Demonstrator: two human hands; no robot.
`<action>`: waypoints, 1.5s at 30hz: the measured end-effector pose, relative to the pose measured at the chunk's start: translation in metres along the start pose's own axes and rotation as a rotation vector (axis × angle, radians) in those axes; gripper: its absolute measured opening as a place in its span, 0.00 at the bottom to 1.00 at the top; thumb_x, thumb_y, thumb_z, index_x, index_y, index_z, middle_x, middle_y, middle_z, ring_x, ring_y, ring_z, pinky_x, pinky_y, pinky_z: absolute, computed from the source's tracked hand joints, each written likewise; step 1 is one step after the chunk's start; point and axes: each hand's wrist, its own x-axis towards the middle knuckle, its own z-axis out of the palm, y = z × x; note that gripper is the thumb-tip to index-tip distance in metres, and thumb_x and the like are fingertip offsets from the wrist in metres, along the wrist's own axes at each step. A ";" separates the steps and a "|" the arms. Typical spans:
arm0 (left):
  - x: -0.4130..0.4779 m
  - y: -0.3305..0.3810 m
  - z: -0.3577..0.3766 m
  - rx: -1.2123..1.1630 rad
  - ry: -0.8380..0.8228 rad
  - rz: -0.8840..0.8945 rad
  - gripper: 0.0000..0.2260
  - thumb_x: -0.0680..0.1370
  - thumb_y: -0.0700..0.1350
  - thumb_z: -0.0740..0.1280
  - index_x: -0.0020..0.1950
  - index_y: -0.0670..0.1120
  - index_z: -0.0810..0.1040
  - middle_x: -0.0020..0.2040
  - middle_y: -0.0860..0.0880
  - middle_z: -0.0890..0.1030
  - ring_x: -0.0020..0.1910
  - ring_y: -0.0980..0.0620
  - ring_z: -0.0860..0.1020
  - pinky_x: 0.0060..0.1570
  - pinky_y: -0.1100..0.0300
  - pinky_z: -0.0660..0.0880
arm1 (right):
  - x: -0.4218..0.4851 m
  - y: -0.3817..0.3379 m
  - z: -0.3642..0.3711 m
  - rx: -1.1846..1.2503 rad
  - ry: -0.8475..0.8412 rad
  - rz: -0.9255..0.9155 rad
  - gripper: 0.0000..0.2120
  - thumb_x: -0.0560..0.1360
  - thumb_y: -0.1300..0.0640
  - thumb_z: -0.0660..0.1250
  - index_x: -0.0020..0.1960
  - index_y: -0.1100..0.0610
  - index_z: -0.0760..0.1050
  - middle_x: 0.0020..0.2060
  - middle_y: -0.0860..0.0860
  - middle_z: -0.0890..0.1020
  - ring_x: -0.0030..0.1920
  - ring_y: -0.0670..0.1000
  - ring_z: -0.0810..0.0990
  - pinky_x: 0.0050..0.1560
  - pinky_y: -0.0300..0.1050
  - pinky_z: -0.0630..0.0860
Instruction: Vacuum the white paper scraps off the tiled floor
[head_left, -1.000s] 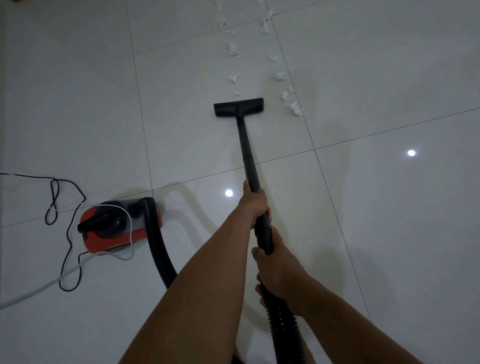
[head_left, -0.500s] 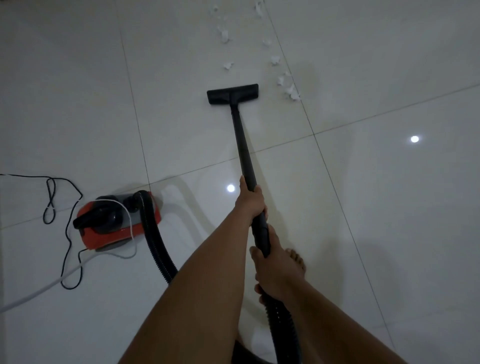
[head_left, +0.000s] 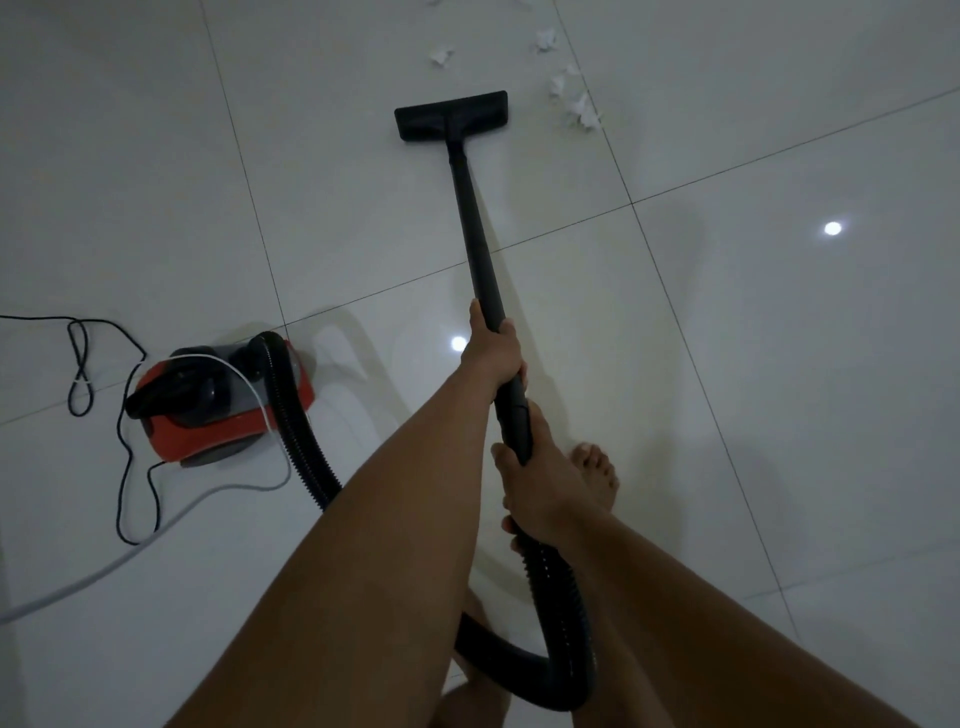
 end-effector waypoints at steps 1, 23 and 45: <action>0.001 0.002 0.000 0.006 0.000 0.002 0.28 0.87 0.51 0.55 0.81 0.66 0.43 0.39 0.45 0.74 0.30 0.52 0.73 0.40 0.53 0.81 | 0.002 -0.001 -0.001 0.038 -0.018 0.012 0.30 0.85 0.49 0.57 0.82 0.37 0.46 0.35 0.50 0.78 0.17 0.40 0.75 0.19 0.28 0.68; 0.013 0.084 0.015 0.057 0.055 -0.036 0.29 0.87 0.52 0.54 0.82 0.65 0.40 0.39 0.44 0.76 0.33 0.49 0.76 0.53 0.42 0.82 | 0.041 -0.044 -0.063 0.072 -0.088 0.033 0.30 0.85 0.48 0.59 0.81 0.35 0.49 0.31 0.48 0.78 0.22 0.43 0.77 0.28 0.43 0.81; 0.036 0.157 -0.012 -0.127 0.015 -0.091 0.28 0.87 0.51 0.54 0.81 0.67 0.43 0.42 0.46 0.74 0.31 0.53 0.73 0.36 0.57 0.78 | 0.077 -0.126 -0.086 0.181 -0.155 0.154 0.26 0.83 0.49 0.60 0.77 0.33 0.55 0.40 0.56 0.78 0.26 0.49 0.77 0.23 0.39 0.74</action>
